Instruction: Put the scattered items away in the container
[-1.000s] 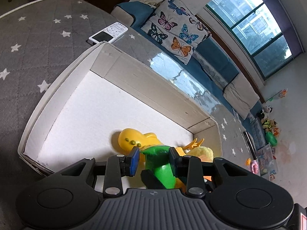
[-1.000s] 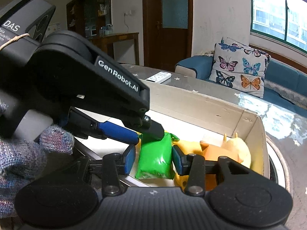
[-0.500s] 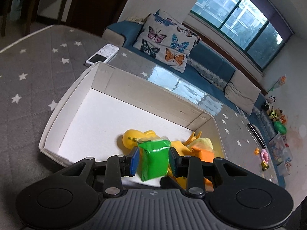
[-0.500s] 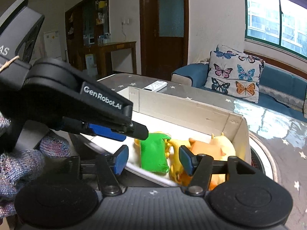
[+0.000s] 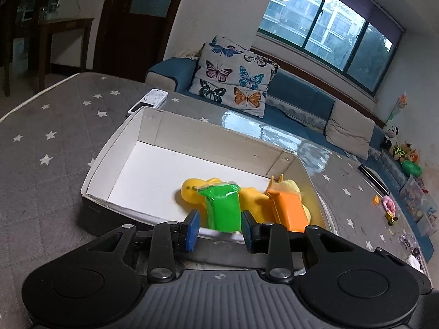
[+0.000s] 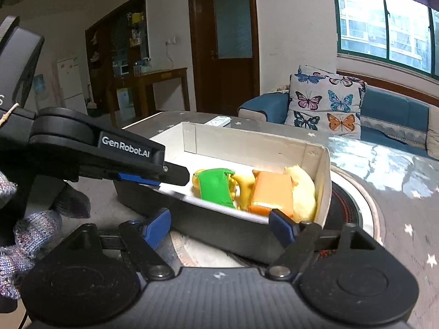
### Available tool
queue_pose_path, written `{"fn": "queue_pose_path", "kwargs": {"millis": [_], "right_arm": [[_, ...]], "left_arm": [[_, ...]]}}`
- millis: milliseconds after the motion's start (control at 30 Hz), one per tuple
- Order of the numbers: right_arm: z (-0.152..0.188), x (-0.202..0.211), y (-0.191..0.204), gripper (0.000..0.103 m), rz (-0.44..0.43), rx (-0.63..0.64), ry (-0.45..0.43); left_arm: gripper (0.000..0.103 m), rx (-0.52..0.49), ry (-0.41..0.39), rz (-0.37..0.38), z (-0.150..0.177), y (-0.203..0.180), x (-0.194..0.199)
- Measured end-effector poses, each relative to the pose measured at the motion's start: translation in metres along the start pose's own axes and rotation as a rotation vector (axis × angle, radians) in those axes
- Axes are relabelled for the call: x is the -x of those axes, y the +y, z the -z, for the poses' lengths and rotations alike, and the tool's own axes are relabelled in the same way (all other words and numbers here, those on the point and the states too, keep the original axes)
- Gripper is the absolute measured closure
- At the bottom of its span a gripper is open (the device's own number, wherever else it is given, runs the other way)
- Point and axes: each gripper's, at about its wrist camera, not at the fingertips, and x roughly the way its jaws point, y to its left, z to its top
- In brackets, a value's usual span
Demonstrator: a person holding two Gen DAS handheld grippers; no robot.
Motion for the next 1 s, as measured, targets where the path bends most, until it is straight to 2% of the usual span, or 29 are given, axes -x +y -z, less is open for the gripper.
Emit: {"fn": "queue_pose_path", "kwargs": {"millis": [67, 167, 267, 333, 633, 1000], "right_arm": [[0.003, 0.005, 0.000, 0.016, 0.001, -0.010, -0.001], [0.009, 0.010, -0.001, 0.005, 0.008, -0.028, -0.006], [0.013, 0.013, -0.002, 0.004, 0.026, -0.035, -0.008], [0.016, 0.013, -0.003, 0.000, 0.035, -0.045, -0.006], [0.024, 0.013, 0.004, 0.000, 0.052, -0.048, 0.014], [0.036, 0.010, 0.007, 0.000, 0.078, -0.079, 0.059]], "left_arm": [[0.068, -0.017, -0.006, -0.002, 0.004, -0.003, 0.003], [0.068, -0.039, -0.007, -0.009, 0.010, -0.005, 0.007], [0.068, -0.057, -0.004, -0.016, 0.015, -0.006, 0.009], [0.068, -0.068, -0.003, -0.021, 0.019, -0.006, 0.010], [0.067, -0.124, 0.014, -0.062, 0.034, -0.009, 0.011], [0.068, -0.142, 0.030, -0.113, 0.048, -0.010, 0.009]]}}
